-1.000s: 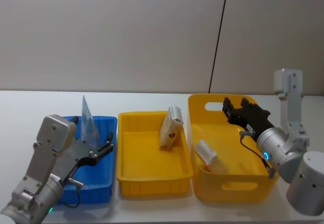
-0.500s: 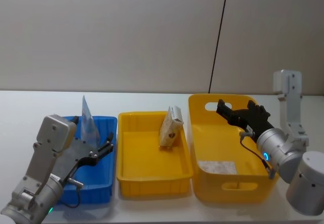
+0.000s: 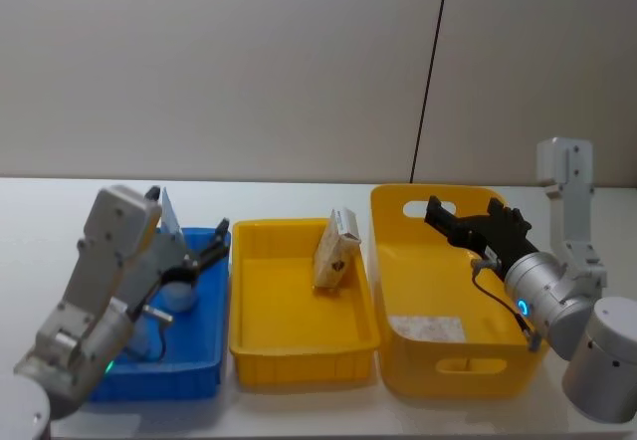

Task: Bimanual collaborative sorting of washing and personal care products

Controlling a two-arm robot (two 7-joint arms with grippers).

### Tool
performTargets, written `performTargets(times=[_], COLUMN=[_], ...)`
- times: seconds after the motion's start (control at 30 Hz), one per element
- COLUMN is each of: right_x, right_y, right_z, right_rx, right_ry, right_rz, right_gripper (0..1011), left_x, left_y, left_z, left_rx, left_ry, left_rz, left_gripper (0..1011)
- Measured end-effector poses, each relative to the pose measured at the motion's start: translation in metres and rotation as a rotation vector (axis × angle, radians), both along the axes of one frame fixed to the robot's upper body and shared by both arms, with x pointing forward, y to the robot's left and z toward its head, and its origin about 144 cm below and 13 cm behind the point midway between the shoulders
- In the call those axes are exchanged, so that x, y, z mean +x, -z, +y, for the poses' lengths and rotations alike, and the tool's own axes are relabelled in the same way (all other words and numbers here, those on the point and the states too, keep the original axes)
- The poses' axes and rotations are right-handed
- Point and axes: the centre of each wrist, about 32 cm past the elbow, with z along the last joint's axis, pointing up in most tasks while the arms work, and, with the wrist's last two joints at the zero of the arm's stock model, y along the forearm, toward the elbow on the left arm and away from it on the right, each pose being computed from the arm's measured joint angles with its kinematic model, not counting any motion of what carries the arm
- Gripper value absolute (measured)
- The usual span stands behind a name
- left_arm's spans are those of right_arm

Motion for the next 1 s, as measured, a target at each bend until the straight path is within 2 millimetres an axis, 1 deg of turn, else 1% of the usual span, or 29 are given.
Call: performTargets(times=[0.03, 0.23, 0.47, 0.77, 1.0], right_x=[0.0, 0.0, 0.0, 0.0, 0.0], right_y=[0.0, 0.0, 0.0, 0.0, 0.0], right_z=[0.0, 0.0, 0.0, 0.0, 0.0], right_rx=[0.0, 0.0, 0.0, 0.0, 0.0], right_ry=[0.0, 0.0, 0.0, 0.0, 0.0], right_rz=[0.0, 0.001, 0.002, 0.002, 0.002], right_gripper=[1004, 1004, 1004, 1004, 1004], left_x=[0.006, 0.022, 0.03, 0.03, 0.024], left_y=[-0.005, -0.019, -0.027, -0.036, -0.045], left_z=[-0.002, -0.007, -0.008, 0.0, 0.017], left_rx=[0.003, -0.001, -0.024, -0.04, -0.036], left_ry=[-0.003, -0.028, -0.071, -0.1, -0.09], left_rz=[-0.016, -0.059, -0.061, 0.002, 0.095], left_gripper=[1002, 1001, 1001, 1001, 1001])
